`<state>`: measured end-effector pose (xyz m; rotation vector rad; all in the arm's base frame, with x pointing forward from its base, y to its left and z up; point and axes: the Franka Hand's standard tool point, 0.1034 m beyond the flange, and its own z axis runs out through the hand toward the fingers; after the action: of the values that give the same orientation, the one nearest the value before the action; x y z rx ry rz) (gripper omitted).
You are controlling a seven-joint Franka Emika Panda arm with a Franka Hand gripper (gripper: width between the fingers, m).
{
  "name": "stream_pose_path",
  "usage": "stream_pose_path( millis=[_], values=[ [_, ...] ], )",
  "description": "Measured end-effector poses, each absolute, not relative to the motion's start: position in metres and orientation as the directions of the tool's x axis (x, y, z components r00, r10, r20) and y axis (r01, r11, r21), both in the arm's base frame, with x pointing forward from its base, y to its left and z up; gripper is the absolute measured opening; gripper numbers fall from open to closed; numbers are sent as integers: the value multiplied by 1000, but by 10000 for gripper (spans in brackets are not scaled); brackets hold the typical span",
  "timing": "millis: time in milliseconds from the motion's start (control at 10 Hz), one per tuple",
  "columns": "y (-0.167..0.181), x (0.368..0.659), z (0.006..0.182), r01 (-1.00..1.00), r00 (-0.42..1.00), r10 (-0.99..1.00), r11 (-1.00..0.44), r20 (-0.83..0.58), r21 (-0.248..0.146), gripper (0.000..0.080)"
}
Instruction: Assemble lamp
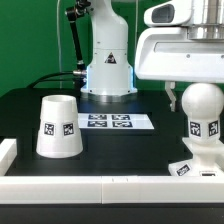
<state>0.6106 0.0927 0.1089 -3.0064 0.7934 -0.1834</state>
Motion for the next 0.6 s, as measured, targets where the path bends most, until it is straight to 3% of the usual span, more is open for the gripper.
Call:
stream_pose_path(
  millis=[600],
  values=[
    [94, 609, 108, -780, 616, -786, -618, 49, -103, 576]
  ],
)
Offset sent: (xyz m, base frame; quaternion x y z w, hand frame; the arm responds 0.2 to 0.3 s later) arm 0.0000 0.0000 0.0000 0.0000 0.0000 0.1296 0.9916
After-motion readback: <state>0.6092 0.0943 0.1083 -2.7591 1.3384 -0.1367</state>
